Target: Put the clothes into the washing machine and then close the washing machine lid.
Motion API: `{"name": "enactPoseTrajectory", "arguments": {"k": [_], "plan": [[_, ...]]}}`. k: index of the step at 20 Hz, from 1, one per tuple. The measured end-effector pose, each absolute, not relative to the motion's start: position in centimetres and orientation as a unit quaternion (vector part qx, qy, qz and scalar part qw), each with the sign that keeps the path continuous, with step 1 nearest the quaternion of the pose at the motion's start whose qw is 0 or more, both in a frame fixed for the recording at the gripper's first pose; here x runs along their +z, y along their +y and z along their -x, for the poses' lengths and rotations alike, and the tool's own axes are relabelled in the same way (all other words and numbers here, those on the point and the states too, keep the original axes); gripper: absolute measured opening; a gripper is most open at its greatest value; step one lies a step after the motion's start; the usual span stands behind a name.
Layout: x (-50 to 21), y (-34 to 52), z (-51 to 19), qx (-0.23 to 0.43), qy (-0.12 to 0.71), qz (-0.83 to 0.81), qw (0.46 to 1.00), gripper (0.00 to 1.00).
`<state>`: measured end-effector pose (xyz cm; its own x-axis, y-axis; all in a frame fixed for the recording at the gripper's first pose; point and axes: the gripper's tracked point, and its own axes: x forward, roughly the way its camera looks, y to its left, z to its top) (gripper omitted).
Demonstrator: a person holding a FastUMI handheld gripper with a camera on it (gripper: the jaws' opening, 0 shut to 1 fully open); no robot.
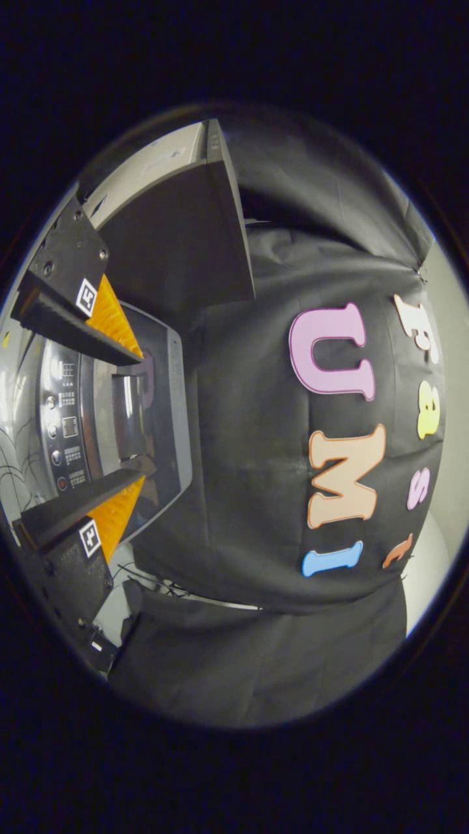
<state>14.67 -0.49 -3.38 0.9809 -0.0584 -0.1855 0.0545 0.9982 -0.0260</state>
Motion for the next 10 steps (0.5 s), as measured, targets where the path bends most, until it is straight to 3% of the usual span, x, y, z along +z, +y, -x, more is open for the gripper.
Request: {"name": "enactPoseTrajectory", "arguments": {"k": [10], "plan": [[2.6,-0.7,-8.1,-0.018,0.014,0.001,1.0,0.95]]}}
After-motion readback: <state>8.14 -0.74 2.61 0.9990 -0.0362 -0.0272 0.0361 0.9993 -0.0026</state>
